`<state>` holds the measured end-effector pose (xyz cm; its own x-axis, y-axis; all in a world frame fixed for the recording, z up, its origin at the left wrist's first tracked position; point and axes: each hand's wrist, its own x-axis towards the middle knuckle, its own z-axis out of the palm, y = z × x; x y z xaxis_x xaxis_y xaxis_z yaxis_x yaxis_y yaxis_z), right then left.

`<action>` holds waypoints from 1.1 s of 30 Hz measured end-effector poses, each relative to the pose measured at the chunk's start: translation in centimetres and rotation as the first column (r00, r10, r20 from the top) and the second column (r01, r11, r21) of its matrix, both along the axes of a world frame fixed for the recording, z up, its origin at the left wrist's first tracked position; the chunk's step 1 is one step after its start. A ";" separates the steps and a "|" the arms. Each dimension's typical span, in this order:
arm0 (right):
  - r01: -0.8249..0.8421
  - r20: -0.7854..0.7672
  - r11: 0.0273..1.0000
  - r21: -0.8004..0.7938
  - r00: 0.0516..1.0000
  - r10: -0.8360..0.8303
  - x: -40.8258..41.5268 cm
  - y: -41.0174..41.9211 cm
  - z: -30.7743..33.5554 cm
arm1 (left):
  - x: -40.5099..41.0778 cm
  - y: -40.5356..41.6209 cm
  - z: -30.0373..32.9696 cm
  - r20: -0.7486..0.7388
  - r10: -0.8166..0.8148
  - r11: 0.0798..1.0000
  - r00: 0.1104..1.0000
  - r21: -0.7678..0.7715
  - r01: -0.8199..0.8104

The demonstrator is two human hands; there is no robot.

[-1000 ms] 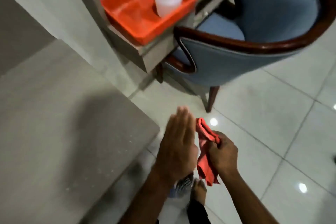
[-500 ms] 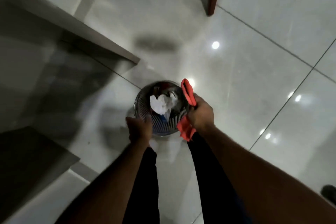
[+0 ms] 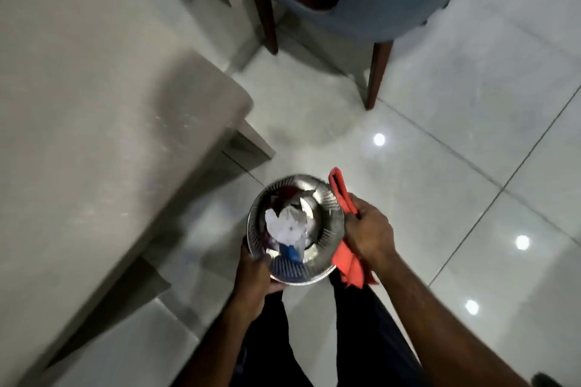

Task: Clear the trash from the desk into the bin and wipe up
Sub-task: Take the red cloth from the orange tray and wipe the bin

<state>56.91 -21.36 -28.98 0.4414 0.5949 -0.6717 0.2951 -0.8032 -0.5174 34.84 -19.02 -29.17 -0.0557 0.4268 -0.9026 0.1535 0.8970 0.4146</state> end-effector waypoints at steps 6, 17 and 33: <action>-0.155 0.188 0.972 0.177 0.975 0.121 -1.3 3.0 14.6 | -0.8 1.4 12.1 0.029 0.084 0.996 0.996 0.026 -0.085; -0.558 0.509 0.731 0.393 0.794 0.333 -7.9 18.4 25.4 | -3.4 4.5 16.5 0.092 0.243 0.967 0.966 -0.104 -0.233; -0.723 0.559 0.668 0.175 0.632 0.537 -11.9 4.8 22.4 | -7.8 3.5 16.0 0.116 0.203 0.974 0.972 -0.123 -0.189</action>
<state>44.98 -16.54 -6.57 0.0365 0.9804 -0.1934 0.9117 -0.1119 -0.3953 27.06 -15.48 -13.15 -0.0103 0.3159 -0.9488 -0.0773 0.9457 0.3157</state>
